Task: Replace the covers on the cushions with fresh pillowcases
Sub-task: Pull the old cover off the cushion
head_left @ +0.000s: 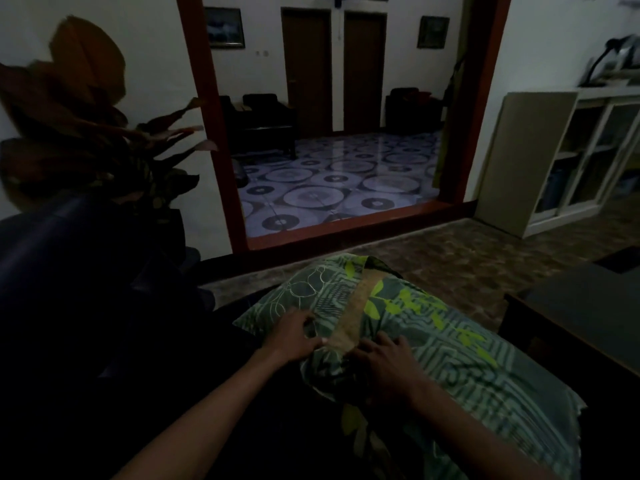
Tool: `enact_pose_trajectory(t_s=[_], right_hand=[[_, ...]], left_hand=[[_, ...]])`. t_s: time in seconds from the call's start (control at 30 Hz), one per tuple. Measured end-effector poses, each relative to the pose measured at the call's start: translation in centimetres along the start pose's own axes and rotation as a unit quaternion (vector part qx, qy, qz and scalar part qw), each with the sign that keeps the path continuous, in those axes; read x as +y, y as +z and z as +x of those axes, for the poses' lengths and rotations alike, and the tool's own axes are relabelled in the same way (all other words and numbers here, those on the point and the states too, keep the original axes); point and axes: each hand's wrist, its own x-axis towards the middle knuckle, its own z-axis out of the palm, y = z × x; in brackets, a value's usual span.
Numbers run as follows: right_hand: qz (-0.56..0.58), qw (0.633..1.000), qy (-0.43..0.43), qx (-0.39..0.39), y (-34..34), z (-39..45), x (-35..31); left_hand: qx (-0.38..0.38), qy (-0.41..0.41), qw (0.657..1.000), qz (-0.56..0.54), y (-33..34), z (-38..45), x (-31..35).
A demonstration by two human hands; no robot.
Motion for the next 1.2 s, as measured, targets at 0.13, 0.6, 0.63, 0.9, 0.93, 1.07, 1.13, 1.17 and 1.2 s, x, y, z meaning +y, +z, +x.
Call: enact_pose_trajectory(t_s=[0.13, 0.6, 0.63, 0.9, 0.93, 1.07, 1.13, 1.17, 1.2], right_hand=[[-0.005, 1.000, -0.007, 0.009, -0.8, -1.4, -0.5], [0.087, 0.996, 0.002, 0.001, -6.2, 2.6, -1.3], [0.084, 0.996, 0.000, 0.037, -6.2, 3.7, -1.8], [0.059, 0.995, 0.020, 0.075, -2.1, 8.1, -6.5], [0.056, 0.994, 0.019, 0.096, -1.5, 8.3, -6.5], [0.070, 0.992, 0.011, 0.108, -1.0, 8.3, -5.4], [0.092, 0.987, -0.007, 0.132, -1.9, 7.6, -4.4], [0.092, 0.985, -0.006, 0.146, -1.9, 7.1, -3.7], [0.105, 0.983, 0.004, 0.148, -2.0, 6.7, -3.0]], left_hand=[[0.028, 0.016, 0.999, 0.034, 0.4, -0.9, 0.3], [-0.105, -0.057, 0.993, -0.011, -5.8, -0.1, -3.3], [-0.074, -0.067, 0.995, -0.029, -5.3, -0.2, -3.3], [0.028, -0.073, 0.997, -0.029, -2.7, -1.0, -4.2], [0.040, -0.081, 0.996, -0.022, -2.8, -1.0, -4.4], [0.109, -0.124, 0.986, -0.033, -3.9, -0.8, -5.0], [0.117, -0.134, 0.982, -0.055, -4.3, -0.7, -5.3], [0.122, -0.133, 0.982, -0.060, -4.7, -0.8, -5.3], [0.129, -0.134, 0.981, -0.064, -5.0, -0.7, -5.3]])
